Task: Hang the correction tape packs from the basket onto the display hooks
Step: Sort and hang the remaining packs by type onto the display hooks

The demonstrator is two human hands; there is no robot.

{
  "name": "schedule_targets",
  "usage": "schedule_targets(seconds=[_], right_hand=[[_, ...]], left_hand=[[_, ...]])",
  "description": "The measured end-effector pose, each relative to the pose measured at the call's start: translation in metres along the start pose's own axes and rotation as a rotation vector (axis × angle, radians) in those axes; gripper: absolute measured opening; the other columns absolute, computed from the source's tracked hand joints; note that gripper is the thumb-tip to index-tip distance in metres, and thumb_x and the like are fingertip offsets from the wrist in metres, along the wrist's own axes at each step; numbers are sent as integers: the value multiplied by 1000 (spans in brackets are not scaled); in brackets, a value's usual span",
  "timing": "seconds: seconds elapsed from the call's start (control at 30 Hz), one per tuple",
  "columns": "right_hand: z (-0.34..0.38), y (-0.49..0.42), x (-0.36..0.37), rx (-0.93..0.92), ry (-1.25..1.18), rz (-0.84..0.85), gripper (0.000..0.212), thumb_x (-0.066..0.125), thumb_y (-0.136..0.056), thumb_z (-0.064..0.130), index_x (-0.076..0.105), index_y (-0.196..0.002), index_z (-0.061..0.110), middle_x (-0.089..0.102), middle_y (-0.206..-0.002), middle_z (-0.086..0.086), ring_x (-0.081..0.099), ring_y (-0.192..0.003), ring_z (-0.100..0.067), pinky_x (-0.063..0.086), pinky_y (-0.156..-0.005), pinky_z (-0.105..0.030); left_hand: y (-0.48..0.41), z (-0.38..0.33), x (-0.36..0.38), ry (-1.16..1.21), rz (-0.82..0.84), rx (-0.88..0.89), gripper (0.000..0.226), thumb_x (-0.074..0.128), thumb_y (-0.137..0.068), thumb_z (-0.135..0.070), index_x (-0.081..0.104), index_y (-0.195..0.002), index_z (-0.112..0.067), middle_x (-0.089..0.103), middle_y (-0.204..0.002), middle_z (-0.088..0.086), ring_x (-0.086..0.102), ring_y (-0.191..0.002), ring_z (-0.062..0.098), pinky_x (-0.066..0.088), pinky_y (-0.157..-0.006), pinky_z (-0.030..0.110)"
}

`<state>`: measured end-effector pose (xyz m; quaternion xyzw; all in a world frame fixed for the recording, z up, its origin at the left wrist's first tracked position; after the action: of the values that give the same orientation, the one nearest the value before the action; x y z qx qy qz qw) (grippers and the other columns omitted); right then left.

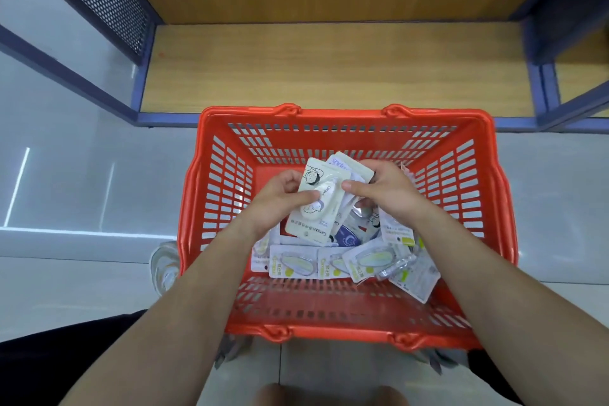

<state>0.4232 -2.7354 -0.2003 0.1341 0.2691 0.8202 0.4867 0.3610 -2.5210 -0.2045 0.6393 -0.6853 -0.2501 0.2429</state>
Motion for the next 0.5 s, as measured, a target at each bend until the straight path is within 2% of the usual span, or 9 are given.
schedule_targets(seconds=[0.07, 0.13, 0.23, 0.3, 0.37, 0.43, 0.5], right_hand=[[-6, -2, 2, 16, -67, -11, 31, 78, -89, 15, 69, -119, 11, 79, -97, -4, 76, -83, -17, 59, -63, -27], [-12, -7, 4, 42, -111, -17, 37, 78, -90, 15, 64, -124, 12, 79, -105, -8, 76, -90, -21, 61, -68, -30], [-22, -18, 3, 64, -78, -59, 32, 73, -95, 21, 64, -125, 14, 73, -119, -9, 74, -98, -20, 60, -81, -29], [-32, -27, -10, 51, 182, -154, 35, 68, -98, 28, 64, -131, 16, 68, -127, -3, 66, -111, -16, 52, -98, -31], [-45, -34, -21, 61, 511, -163, 44, 69, -97, 31, 61, -138, 17, 63, -136, -2, 58, -124, -19, 44, -108, -35], [-57, -39, -23, 86, 778, -111, 58, 73, -93, 37, 55, -145, 20, 57, -145, -3, 50, -135, -25, 41, -112, -37], [-63, -40, -15, 100, 974, -45, 75, 76, -87, 47, 46, -151, 23, 54, -149, -4, 44, -139, -29, 39, -111, -40]], left_hand=[[-2, 2, 5, 5, 8, -26, 43, 77, -89, -9, 55, -125, -9, 75, -116, 9, 75, -97, 20, 59, -79, 34], [-5, 5, 7, -18, 18, -57, 55, 81, -86, -13, 53, -133, -20, 74, -118, 5, 75, -100, 16, 57, -79, 27], [-11, 13, 3, -82, -1, -75, 45, 81, -86, -15, 62, -127, -21, 76, -114, -1, 75, -99, 14, 55, -83, 27], [-16, 23, -8, -110, -76, -103, 38, 83, -84, -20, 67, -118, -24, 76, -112, -3, 74, -98, 13, 54, -87, 28], [-15, 35, -21, -127, -148, -134, 43, 88, -75, -29, 68, -114, -26, 75, -113, -4, 73, -102, 14, 55, -95, 34], [-15, 48, -29, -125, -207, -178, 51, 89, -69, -36, 67, -114, -25, 74, -112, -3, 71, -105, 17, 54, -97, 37], [-15, 58, -33, -115, -245, -189, 43, 86, -78, -29, 66, -115, -22, 74, -109, -3, 71, -103, 16, 54, -89, 30]])
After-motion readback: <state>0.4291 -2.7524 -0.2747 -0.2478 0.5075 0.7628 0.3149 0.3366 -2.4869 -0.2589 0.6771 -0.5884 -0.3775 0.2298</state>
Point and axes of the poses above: each hand's wrist, its own y-axis away from the middle knuckle, its own x-axis out of the palm, z = x × y, the point moved 2 cm from there along -y, towards the middle knuckle
